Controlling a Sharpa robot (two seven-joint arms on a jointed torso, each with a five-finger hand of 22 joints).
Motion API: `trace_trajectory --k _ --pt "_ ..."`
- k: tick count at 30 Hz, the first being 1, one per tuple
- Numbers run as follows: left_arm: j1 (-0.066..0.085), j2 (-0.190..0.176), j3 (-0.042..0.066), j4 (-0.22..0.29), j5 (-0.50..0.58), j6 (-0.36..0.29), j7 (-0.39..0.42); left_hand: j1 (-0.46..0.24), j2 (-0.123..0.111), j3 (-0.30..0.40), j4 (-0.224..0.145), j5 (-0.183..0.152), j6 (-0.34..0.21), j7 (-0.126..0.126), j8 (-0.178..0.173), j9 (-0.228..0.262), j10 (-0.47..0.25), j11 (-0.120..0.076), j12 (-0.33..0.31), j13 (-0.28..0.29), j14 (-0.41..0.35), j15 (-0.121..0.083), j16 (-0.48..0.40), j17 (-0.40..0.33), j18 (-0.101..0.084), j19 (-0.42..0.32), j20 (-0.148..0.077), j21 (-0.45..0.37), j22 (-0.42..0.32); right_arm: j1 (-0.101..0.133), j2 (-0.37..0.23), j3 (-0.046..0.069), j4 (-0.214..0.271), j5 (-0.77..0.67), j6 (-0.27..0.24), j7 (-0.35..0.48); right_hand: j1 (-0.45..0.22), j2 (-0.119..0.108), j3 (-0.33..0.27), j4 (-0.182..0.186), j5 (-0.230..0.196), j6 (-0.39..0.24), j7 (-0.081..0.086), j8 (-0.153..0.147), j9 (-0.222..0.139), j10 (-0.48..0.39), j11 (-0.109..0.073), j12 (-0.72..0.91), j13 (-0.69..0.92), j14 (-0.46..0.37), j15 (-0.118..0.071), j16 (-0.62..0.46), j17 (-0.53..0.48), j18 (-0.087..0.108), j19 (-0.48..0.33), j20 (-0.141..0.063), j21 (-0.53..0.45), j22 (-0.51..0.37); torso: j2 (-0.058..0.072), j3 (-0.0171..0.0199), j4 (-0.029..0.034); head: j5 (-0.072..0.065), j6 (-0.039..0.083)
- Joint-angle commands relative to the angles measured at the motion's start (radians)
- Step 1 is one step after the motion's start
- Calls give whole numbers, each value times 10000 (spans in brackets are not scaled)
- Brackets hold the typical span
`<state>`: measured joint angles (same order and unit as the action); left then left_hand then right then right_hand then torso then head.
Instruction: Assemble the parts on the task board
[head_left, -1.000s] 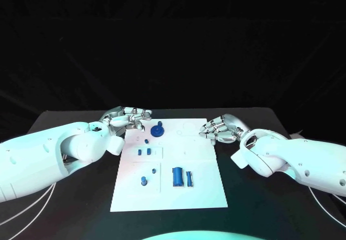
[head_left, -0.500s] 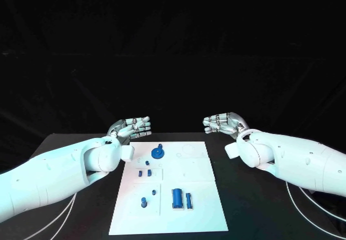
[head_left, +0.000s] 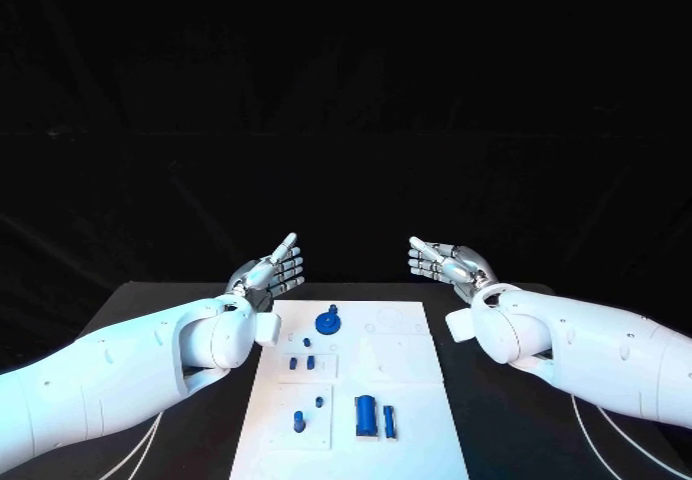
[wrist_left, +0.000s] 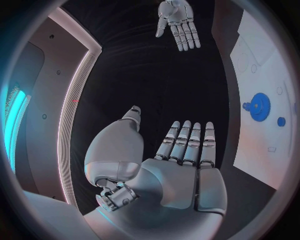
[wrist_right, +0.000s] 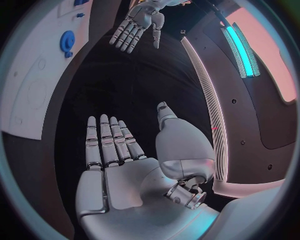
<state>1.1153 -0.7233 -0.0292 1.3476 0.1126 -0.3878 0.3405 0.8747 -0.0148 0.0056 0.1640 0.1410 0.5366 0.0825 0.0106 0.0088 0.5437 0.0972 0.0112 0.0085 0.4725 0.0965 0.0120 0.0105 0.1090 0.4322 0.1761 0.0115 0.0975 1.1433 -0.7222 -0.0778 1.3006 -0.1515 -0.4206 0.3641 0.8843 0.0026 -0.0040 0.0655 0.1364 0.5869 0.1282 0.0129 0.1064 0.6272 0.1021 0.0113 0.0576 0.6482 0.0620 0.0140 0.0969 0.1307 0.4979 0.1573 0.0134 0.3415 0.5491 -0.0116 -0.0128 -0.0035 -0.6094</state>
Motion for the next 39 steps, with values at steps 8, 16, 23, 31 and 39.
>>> trace_trajectory --k 8,16,23,31,39 --pt "-535 -461 238 1826 -972 -3263 1553 -4356 148 -56 -821 -702 -2675 -825 -106 -88 -2708 -972 -112 -85 -2353 -965 -120 -105 -1090 -2152 -879 -115 -975 -790 -490 653 2289 1334 -3072 1386 -4407 -26 40 -655 -1364 -2926 -1282 -129 -1064 -3124 -1021 -113 -576 -3234 -620 -140 -969 -1307 -2480 -784 -134 -1703 -49 116 128 35 94" --pt "-653 -567 292 2224 -1126 -3822 1795 -5530 148 -56 -1640 -1410 -3393 -825 -106 -88 -3437 -972 -112 -85 -2987 -965 -120 -105 -1090 -2733 -1761 -115 -975 -933 -578 778 2694 1515 -3494 1559 -5592 -26 40 -655 -1364 -3711 -1282 -129 -1064 -3968 -1021 -113 -576 -4101 -620 -140 -969 -1307 -3125 -1573 -134 -2162 -49 116 128 35 94" --pt "-653 -567 292 2224 -1126 -3822 1795 -6352 148 -56 -1640 -1410 -3898 -825 -106 -88 -3947 -972 -112 -85 -3430 -965 -120 -105 -1090 -3139 -1761 -115 -975 -933 -578 778 2694 1515 -3494 1559 -6424 -26 40 -655 -1364 -4264 -1282 -129 -1064 -4560 -1021 -113 -576 -4713 -620 -140 -969 -1307 -3604 -1573 -134 -2483 -49 116 128 35 94" --pt "-653 -567 292 2224 -1126 -3822 1795 -7032 148 -56 -1640 -1410 -4319 -825 -106 -88 -4377 -972 -112 -85 -3791 -965 -120 -105 -1090 -3452 -1761 -115 -975 -933 -578 778 2694 1515 -3494 1559 -7116 -26 40 -655 -1364 -4728 -1282 -129 -1064 -5052 -1021 -113 -576 -5224 -620 -140 -969 -1307 -3982 -1573 -134 -3415 -49 116 128 35 94" --pt "-653 -567 292 2224 -1126 -3822 1795 -7521 148 -56 -1640 -1410 -4582 -825 -106 -88 -4656 -972 -112 -85 -4725 -965 -120 -105 -1090 -4322 -1761 -115 -975 -933 -578 778 2694 1515 -3494 1559 -7612 -26 40 -655 -1364 -5042 -1282 -129 -1064 -5390 -1021 -113 -576 -5573 -620 -140 -969 -1307 -4256 -1573 -134 -3415 -49 116 128 35 94"
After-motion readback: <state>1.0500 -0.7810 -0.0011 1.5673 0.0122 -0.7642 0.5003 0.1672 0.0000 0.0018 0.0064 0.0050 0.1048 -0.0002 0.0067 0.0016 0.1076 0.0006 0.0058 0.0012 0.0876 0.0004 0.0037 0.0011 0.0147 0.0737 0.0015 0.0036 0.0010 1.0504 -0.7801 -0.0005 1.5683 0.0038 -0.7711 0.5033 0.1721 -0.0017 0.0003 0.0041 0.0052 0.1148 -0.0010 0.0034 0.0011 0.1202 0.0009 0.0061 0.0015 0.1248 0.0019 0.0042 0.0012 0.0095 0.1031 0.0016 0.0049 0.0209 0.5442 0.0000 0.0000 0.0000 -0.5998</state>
